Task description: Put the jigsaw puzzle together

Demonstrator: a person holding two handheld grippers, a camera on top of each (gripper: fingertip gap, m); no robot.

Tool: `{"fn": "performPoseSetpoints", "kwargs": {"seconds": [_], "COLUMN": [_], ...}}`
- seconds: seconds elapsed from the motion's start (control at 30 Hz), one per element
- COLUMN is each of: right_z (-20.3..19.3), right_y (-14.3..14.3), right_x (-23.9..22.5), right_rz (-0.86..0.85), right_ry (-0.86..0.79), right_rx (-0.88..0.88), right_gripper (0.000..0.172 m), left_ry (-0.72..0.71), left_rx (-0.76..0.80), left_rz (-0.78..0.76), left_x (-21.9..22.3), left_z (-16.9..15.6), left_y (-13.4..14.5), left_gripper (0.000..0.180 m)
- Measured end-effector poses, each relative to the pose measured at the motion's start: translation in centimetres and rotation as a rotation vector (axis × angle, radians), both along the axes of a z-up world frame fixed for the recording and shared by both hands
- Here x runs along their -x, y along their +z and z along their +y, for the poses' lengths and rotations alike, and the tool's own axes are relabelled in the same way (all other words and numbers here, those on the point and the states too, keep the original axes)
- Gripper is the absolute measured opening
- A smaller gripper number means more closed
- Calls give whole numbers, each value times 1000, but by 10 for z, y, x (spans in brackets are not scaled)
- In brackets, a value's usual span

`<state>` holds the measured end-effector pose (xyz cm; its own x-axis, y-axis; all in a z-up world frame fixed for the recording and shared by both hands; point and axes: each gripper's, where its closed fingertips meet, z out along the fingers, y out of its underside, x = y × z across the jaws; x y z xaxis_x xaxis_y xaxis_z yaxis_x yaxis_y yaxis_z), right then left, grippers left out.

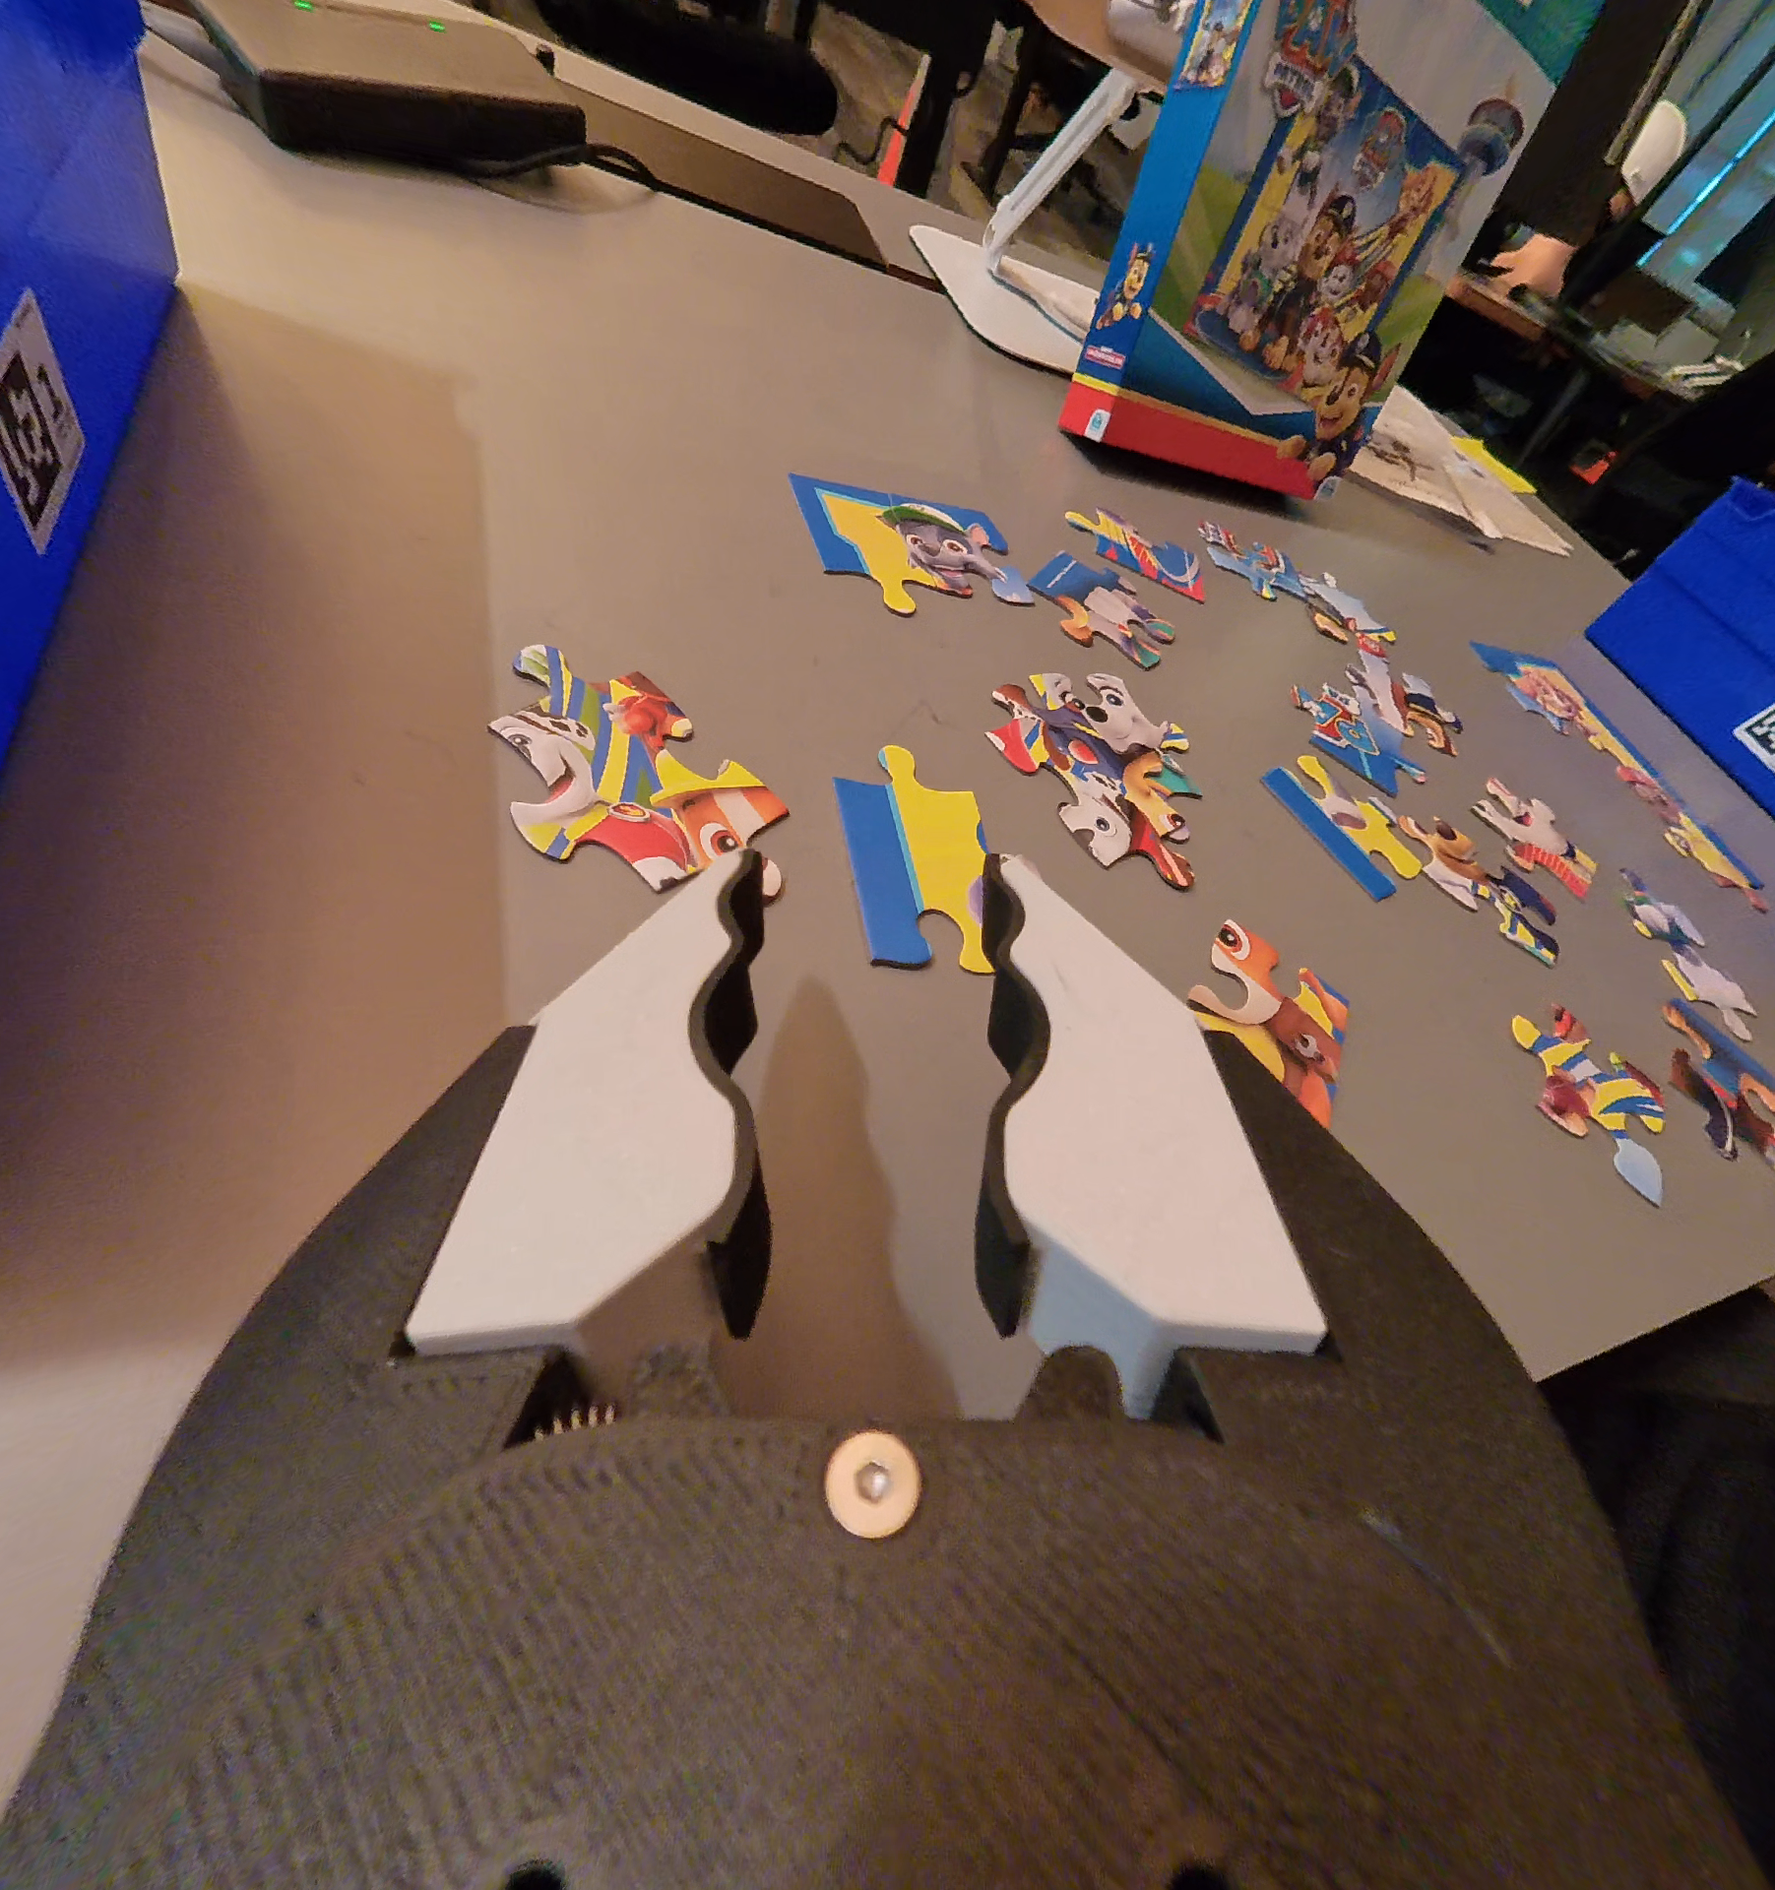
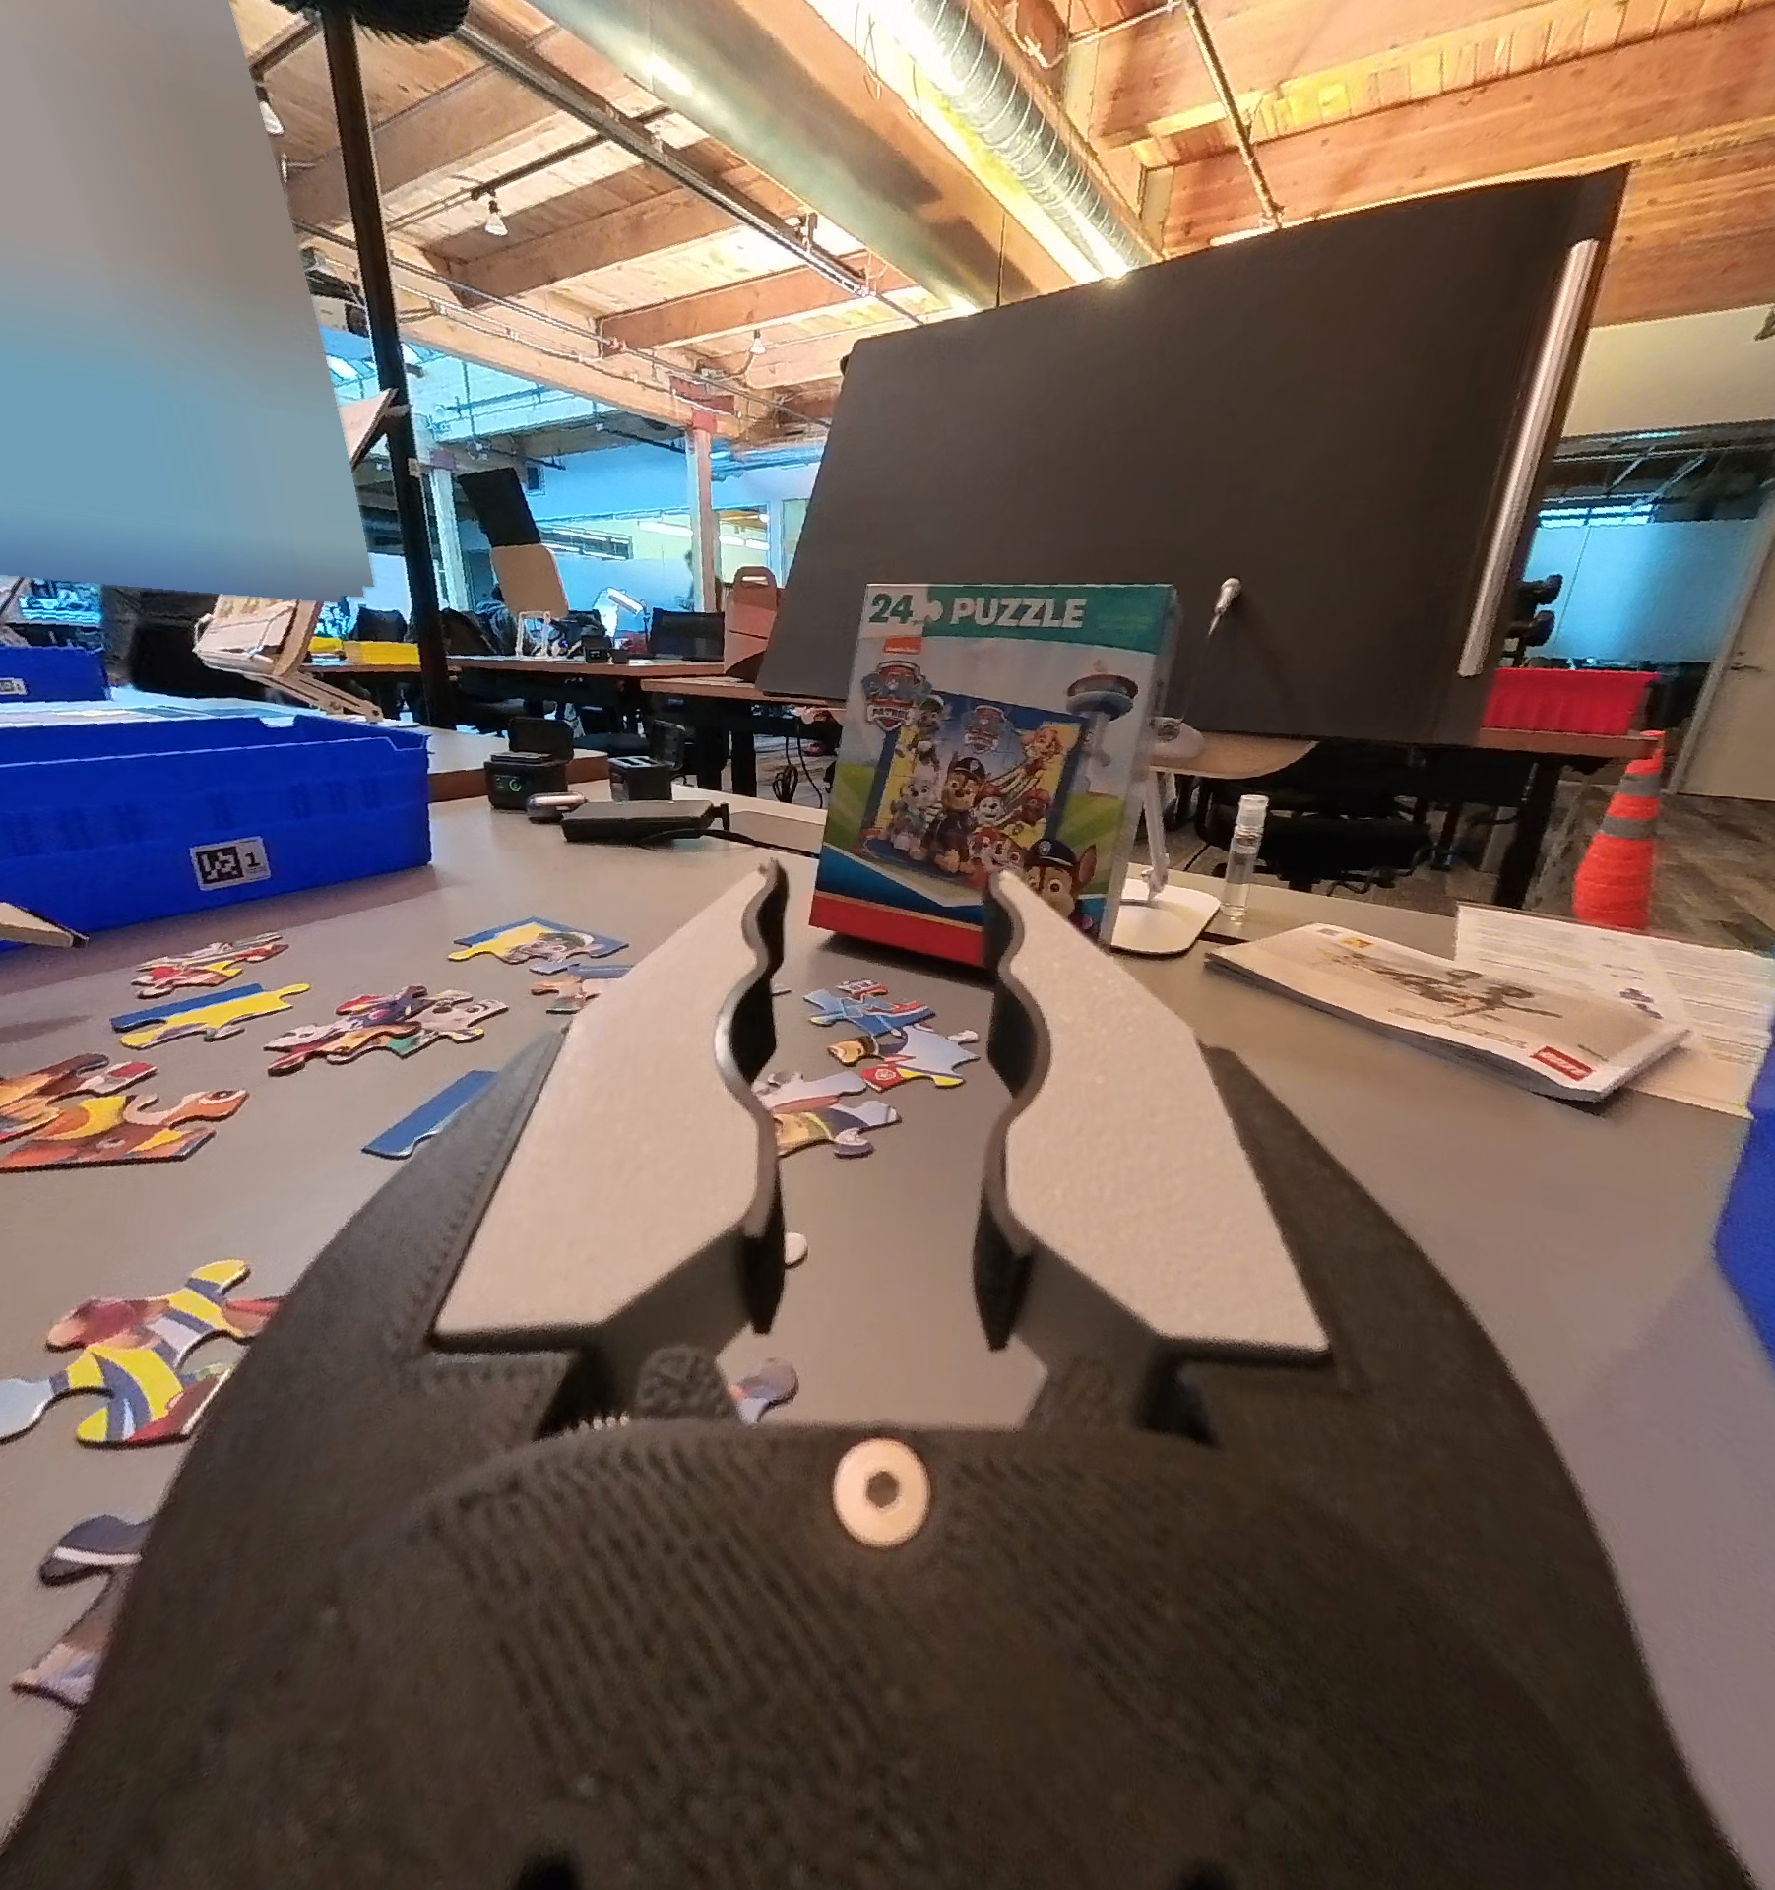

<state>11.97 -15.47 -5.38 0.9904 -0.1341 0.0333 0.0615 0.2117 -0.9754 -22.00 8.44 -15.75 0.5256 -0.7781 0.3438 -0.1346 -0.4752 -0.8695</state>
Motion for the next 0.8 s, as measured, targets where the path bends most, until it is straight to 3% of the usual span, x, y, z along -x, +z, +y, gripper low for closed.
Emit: {"fn": "performPoseSetpoints", "kwargs": {"seconds": [0.8], "right_z": [5], "right_y": [-3], "right_x": [7], "right_rz": [-27], "right_ry": [13], "right_rx": [29], "right_gripper": [44], "left_ry": [-18], "left_rx": [28], "left_rz": [-6], "left_x": [-1], "left_z": [-1], "left_y": [-2], "left_gripper": [38]}}
